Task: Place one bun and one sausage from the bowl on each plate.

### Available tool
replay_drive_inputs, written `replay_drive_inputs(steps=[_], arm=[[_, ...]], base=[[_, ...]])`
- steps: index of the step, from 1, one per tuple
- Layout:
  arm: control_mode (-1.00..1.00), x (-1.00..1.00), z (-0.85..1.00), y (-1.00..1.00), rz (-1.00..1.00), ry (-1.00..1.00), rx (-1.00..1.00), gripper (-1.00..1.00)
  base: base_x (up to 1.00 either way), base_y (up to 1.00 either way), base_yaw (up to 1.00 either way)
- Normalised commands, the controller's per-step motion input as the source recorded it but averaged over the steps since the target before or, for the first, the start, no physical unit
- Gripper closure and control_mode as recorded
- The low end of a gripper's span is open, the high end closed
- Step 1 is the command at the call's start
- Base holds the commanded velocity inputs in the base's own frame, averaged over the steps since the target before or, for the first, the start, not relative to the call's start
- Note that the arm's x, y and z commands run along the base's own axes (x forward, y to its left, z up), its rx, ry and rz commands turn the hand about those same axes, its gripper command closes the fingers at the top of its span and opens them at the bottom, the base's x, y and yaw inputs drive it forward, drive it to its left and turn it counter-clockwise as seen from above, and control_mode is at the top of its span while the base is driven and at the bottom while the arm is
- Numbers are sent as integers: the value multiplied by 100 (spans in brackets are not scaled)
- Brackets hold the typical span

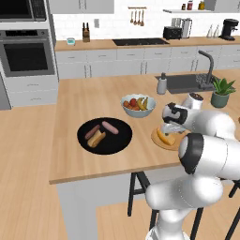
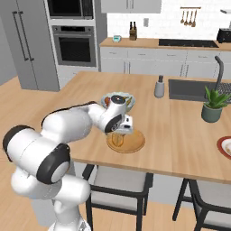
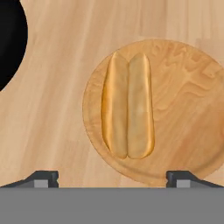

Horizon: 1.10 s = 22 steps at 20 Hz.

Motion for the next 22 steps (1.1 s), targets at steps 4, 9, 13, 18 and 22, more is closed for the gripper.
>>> replay_drive_inputs(steps=[4, 9, 13, 18, 22], arm=[[-100, -25, 61, 81, 4, 0, -6, -100], [-100, 1, 35, 91, 12, 0, -3, -100], [-100, 11, 3, 95, 16, 0, -1, -100], [-100, 20, 12, 78, 7, 0, -5, -100], [-100, 39, 2, 41, 1, 8, -3, -100]], base=[[0, 0, 0], [0, 0, 0], [0, 0, 0], [0, 0, 0], [0, 0, 0]])
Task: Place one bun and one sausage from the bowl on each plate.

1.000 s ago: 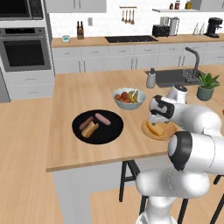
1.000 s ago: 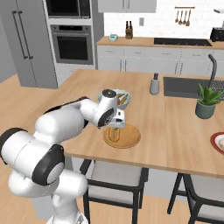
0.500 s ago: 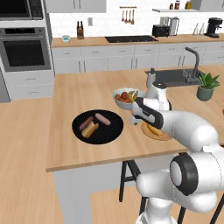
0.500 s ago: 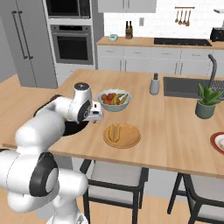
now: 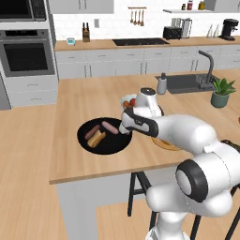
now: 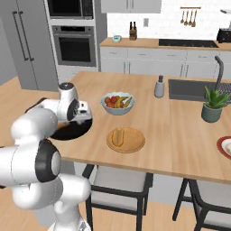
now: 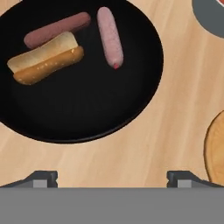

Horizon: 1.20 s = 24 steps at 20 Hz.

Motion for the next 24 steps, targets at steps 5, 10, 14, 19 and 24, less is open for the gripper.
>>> replay_drive_inputs(steps=[5, 10, 14, 19, 24], arm=[[-100, 48, -4, 25, 1, 6, -2, -100], [-100, 40, -21, 2, 2, 0, 0, -100], [-100, 29, -23, 0, 3, 0, 0, -100], [-100, 22, -42, 0, 3, 0, 0, -100], [-100, 19, -36, 12, 2, 0, 0, -100]], base=[[0, 0, 0], [0, 0, 0], [0, 0, 0], [0, 0, 0], [0, 0, 0]])
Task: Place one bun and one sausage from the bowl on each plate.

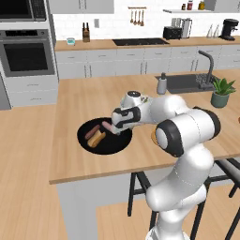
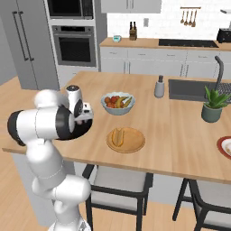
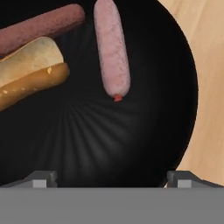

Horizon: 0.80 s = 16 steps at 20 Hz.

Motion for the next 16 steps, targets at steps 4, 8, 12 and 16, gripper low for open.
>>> replay_drive_inputs(steps=[4, 8, 12, 16], arm=[[-100, 43, -20, 31, 0, 0, 0, -100], [-100, 37, -2, 6, 0, 0, 0, -100], [-100, 44, -3, 7, 0, 0, 0, -100], [-100, 39, -24, 13, 0, 0, 0, -100]], base=[[0, 0, 0], [0, 0, 0], [0, 0, 0], [0, 0, 0]])
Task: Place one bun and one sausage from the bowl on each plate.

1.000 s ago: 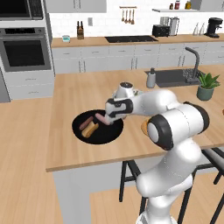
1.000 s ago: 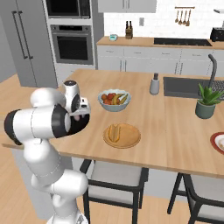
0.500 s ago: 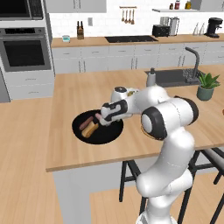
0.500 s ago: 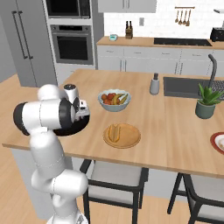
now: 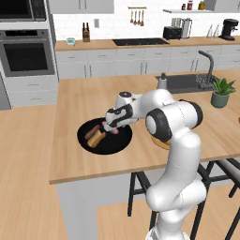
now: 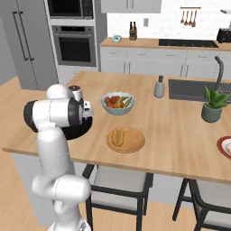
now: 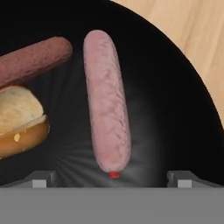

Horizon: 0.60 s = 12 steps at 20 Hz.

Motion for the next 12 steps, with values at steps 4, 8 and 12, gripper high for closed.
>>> replay_drive_inputs(steps=[4, 8, 12], arm=[[-100, 22, -34, 9, 0, 0, 0, -100], [-100, 14, -35, 4, 0, 0, 0, -100], [-100, 8, -31, 1, 0, 0, 0, -100]], base=[[0, 0, 0], [0, 0, 0], [0, 0, 0]])
